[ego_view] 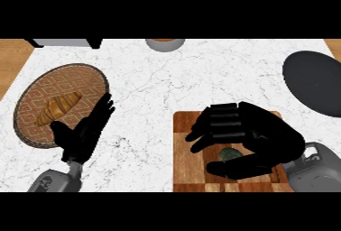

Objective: Pick the squash from the cutting board and place it in the pan

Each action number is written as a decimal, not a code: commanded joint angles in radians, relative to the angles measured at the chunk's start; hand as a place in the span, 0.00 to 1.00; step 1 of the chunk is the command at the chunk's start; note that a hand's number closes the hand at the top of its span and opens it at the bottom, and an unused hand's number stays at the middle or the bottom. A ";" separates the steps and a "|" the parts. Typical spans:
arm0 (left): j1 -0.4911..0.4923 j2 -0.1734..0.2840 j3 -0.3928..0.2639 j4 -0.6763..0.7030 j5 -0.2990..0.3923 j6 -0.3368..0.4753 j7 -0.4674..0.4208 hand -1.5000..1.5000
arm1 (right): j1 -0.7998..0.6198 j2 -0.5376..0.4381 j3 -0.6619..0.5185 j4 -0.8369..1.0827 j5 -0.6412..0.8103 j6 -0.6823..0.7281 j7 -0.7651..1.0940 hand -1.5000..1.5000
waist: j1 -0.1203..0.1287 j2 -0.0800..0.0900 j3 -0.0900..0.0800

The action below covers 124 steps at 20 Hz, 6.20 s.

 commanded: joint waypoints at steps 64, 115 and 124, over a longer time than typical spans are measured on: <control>0.038 -0.134 0.118 -0.127 -0.065 -0.116 0.184 0.50 | 0.094 -0.009 0.502 0.072 1.656 0.143 0.353 1.00 | -0.026 -0.002 0.001; 0.082 -0.217 0.078 -0.128 -0.136 -0.156 0.138 0.50 | -0.107 -0.009 -0.928 1.089 0.305 -0.454 -0.198 1.00 | 0.024 0.016 0.006; 0.015 -0.209 0.089 -0.151 -0.108 -0.167 0.230 0.50 | -0.267 -0.102 -1.007 1.396 0.285 -0.504 -0.317 1.00 | 0.049 0.032 0.010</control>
